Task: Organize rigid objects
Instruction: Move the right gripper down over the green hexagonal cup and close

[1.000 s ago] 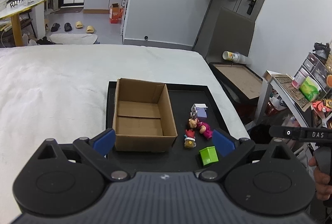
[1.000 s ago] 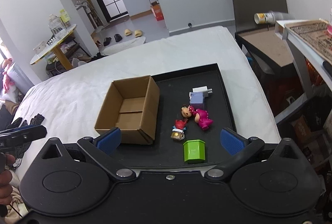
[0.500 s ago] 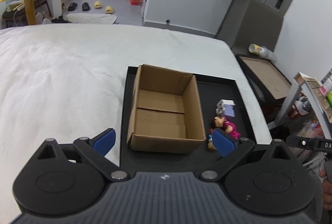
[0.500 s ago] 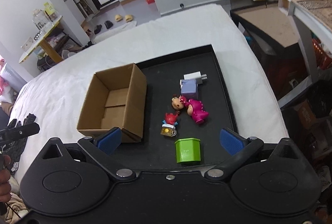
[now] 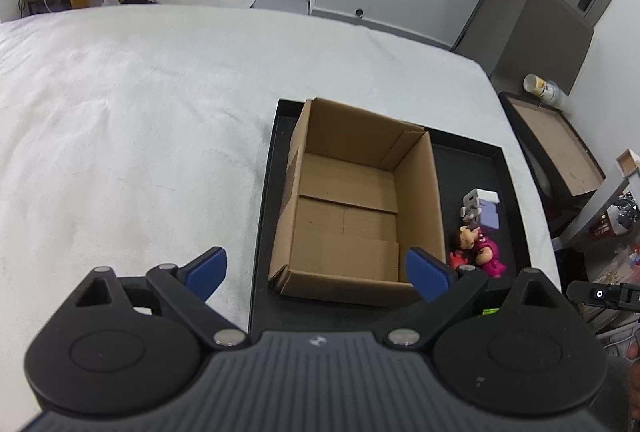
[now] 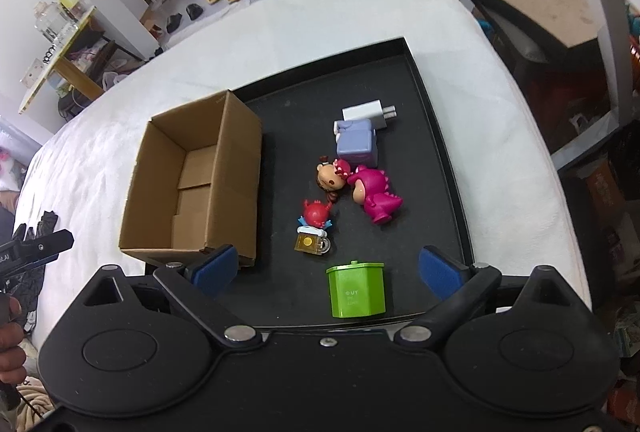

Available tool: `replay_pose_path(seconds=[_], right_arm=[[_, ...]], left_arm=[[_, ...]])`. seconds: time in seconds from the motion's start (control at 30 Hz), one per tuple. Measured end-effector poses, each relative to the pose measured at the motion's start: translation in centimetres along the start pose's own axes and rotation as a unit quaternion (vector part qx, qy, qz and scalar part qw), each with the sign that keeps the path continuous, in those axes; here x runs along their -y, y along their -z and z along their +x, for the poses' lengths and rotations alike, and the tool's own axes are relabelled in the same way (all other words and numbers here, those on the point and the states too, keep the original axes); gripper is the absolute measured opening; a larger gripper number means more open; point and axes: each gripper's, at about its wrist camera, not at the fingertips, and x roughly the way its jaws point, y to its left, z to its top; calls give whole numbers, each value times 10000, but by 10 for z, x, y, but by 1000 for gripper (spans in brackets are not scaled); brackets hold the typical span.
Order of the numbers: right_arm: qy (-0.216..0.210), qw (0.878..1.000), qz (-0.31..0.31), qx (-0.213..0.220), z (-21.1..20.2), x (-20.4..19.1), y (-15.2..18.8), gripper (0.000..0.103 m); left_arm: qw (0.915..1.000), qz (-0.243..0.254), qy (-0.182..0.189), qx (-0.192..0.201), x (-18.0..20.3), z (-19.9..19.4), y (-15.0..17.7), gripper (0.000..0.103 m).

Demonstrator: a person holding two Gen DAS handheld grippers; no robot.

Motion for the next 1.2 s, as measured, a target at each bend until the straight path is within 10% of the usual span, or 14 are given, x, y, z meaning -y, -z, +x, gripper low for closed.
replay_pose_path(seconds=[1.2], right_arm=[[336, 9759, 164, -2148, 146, 22, -8, 72]], left_arm=[[9929, -808, -212, -851, -35, 111, -17, 45]])
